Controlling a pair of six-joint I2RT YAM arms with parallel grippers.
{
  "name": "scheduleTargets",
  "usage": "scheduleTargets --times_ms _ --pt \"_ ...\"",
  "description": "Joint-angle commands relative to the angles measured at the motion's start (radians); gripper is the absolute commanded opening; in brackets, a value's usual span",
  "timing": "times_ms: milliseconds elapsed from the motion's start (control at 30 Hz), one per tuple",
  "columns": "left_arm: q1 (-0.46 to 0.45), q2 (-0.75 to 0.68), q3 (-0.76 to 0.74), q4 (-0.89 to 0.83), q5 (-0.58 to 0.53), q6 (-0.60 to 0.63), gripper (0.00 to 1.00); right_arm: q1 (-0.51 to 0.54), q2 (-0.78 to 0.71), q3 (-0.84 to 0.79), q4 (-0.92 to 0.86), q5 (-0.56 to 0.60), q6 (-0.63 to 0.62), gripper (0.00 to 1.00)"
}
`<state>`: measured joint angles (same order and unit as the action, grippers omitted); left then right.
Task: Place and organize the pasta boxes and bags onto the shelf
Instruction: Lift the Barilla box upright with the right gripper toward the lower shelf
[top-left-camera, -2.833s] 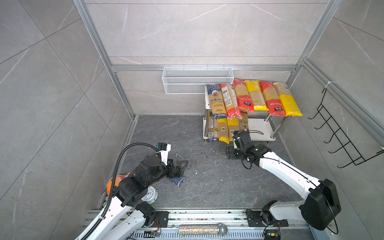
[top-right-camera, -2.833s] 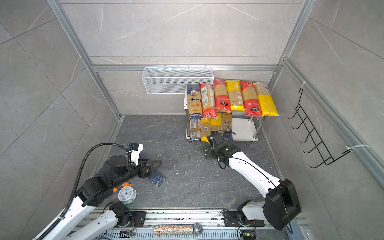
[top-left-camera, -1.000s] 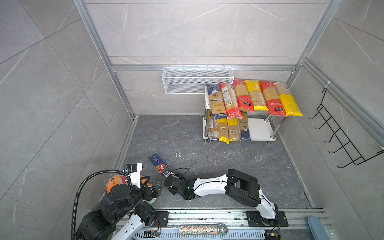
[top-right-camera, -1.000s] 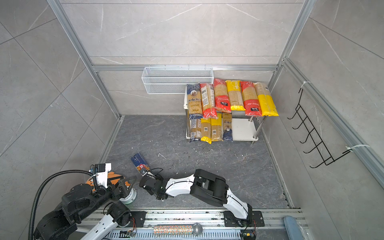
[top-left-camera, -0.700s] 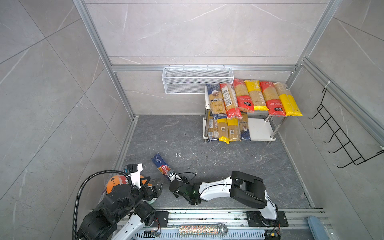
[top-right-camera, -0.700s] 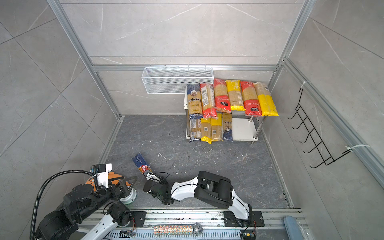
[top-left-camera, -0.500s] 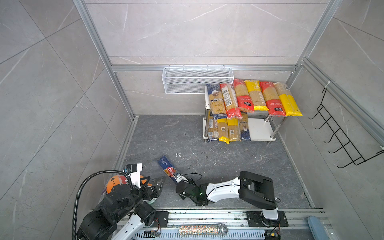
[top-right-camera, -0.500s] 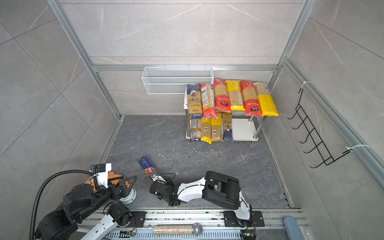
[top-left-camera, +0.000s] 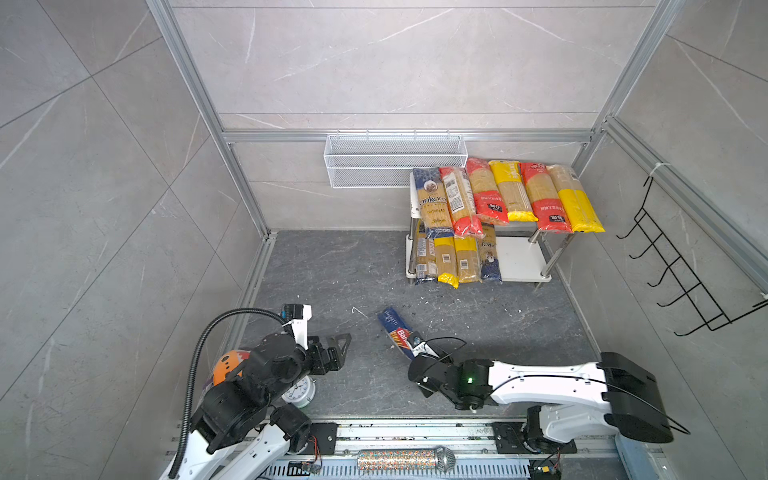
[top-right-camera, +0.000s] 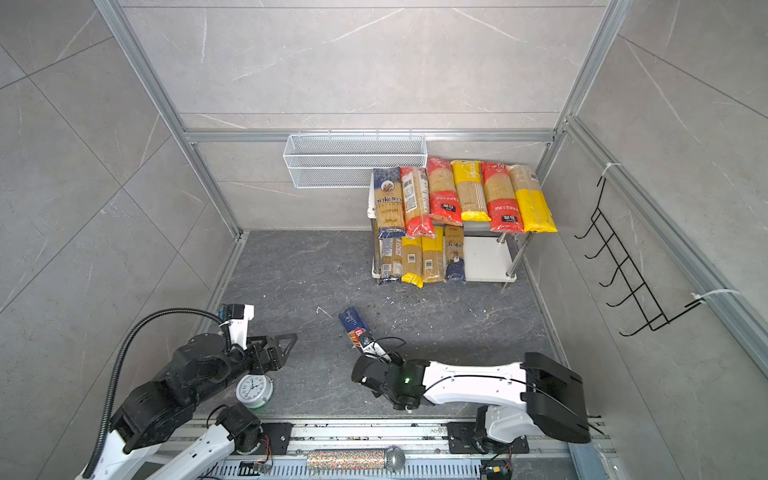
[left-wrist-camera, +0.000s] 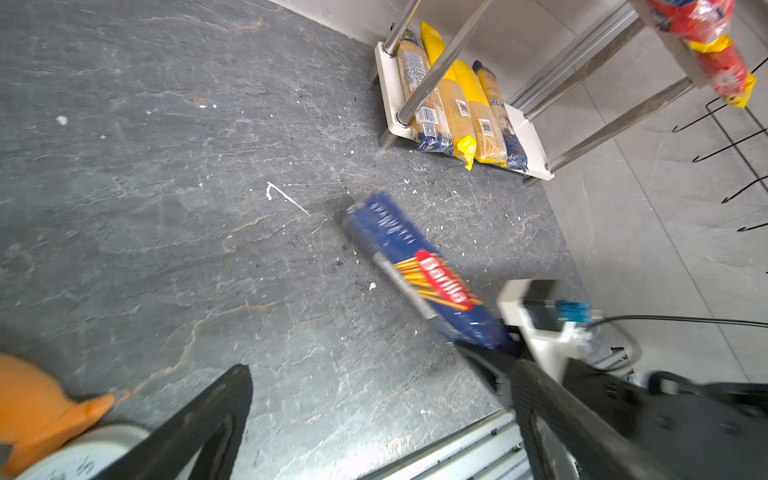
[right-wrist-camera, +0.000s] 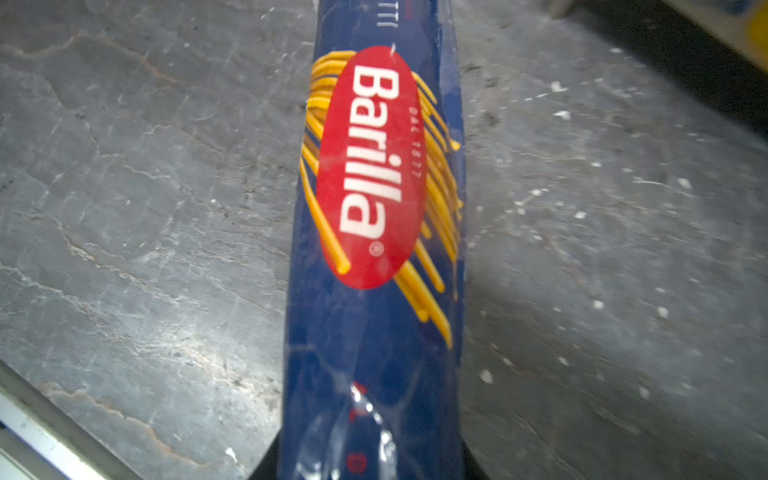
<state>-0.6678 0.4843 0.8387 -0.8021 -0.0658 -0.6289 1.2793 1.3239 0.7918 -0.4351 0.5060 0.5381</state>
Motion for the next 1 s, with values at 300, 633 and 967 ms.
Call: scheduleTargets --times_ms 300,633,967 --pt "0.000 0.232 0.023 0.283 0.143 0.095 1.00 -0.141 -0.249 0.065 -0.350 0.365 0.179 0.00" --pt "0.000 0.322 0.014 0.372 0.190 0.116 1.00 -0.459 -0.367 0.058 -0.247 0.327 -0.045 0.00" --pt "0.000 0.403 0.026 0.434 0.217 0.139 1.00 -0.908 -0.196 0.101 0.008 0.044 -0.270 0.00"
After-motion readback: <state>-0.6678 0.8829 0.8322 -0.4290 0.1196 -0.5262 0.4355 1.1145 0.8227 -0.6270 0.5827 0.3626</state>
